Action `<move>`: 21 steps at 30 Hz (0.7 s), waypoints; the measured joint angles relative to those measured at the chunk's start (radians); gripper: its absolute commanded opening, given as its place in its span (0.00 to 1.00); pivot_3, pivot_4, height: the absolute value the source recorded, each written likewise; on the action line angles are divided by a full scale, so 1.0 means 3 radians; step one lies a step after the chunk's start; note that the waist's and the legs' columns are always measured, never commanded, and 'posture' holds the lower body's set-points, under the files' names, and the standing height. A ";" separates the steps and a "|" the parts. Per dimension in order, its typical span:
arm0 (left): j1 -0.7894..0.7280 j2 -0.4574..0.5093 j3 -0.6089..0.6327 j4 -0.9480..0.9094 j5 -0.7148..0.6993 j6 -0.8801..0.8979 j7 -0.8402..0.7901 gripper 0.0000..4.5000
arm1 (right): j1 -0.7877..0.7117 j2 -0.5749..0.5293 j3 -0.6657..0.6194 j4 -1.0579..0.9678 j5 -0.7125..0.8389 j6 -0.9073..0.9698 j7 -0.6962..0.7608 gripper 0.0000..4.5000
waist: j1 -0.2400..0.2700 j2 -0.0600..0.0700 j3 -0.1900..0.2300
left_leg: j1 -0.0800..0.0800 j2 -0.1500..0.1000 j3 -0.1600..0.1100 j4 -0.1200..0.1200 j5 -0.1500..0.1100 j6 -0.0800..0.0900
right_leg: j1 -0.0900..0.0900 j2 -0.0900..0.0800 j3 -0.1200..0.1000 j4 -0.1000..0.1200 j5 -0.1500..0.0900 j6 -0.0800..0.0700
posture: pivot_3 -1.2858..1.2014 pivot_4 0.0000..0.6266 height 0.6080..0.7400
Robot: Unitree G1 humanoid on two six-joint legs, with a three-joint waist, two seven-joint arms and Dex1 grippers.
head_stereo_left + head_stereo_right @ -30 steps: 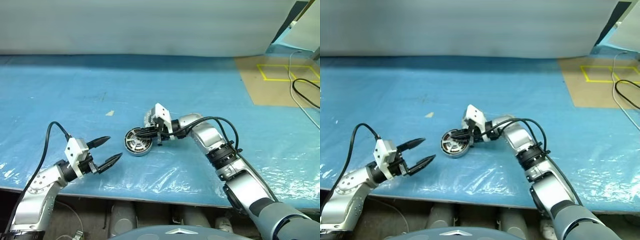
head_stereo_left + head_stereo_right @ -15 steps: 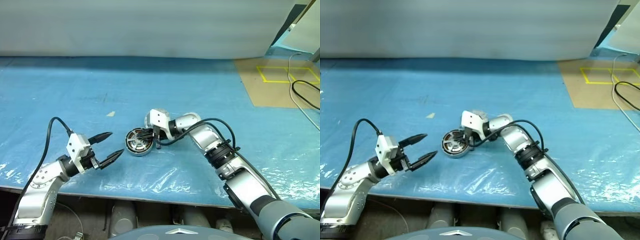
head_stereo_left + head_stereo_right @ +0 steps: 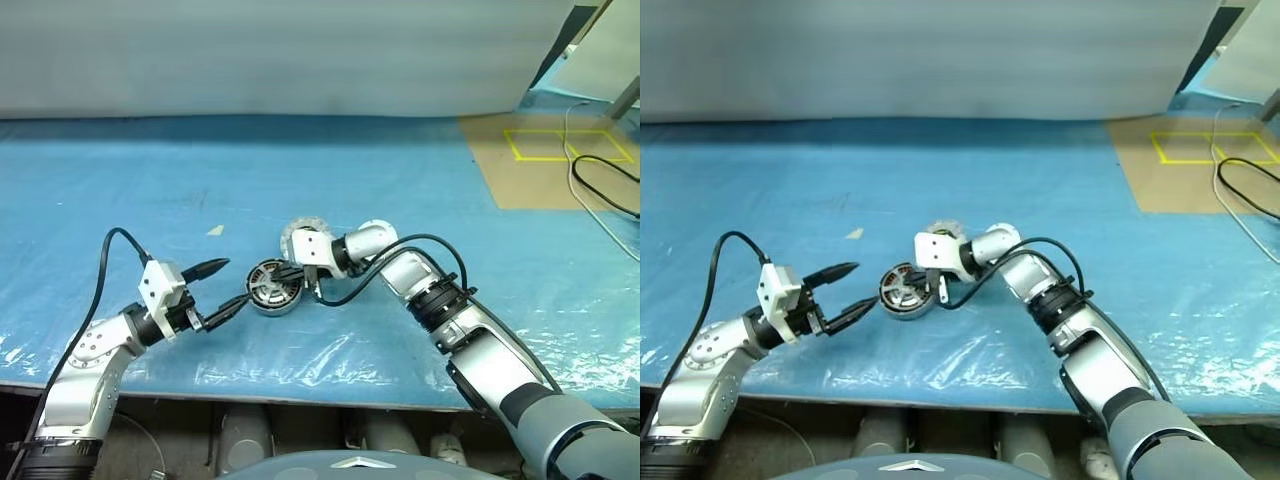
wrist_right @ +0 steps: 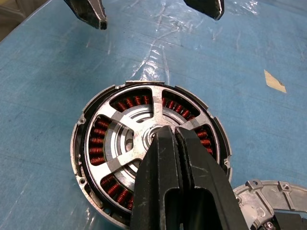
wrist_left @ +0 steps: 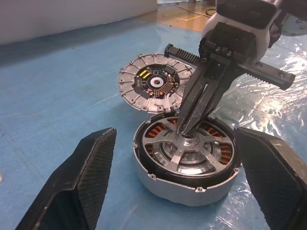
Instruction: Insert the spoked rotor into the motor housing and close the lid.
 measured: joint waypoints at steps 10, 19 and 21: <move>-0.0002 -0.0013 0.0000 0.0000 -0.0001 0.0009 0.0004 0.92 | 0.0135 0.0190 -0.0265 -0.0282 0.0392 0.0250 0.0240 0.00 | -0.0004 0.0000 0.0001 | -0.0059 0.0003 0.0002 0.0000 0.0001 0.0001 | -0.0049 0.0002 -0.0009 -0.0002 0.0001 -0.0002 | 0.52 0.24 1.00; 0.0006 -0.0014 0.0000 -0.0001 -0.0001 0.0012 0.0014 0.92 | 0.0132 0.0255 -0.0132 0.0103 0.0178 0.0007 0.0094 0.00 | -0.0005 0.0000 0.0001 | -0.0043 0.0003 0.0002 0.0005 0.0000 0.0000 | -0.0034 0.0000 -0.0008 -0.0002 0.0001 -0.0002 | 0.52 0.24 1.00; 0.0018 -0.0014 0.0000 -0.0003 -0.0001 0.0012 0.0028 0.92 | 0.0122 0.0265 -0.0112 0.0182 0.0141 -0.0099 0.0062 0.00 | -0.0005 0.0001 0.0001 | -0.0029 0.0002 0.0002 0.0003 0.0000 0.0000 | -0.0024 0.0000 -0.0005 -0.0001 0.0001 -0.0002 | 0.52 0.24 1.00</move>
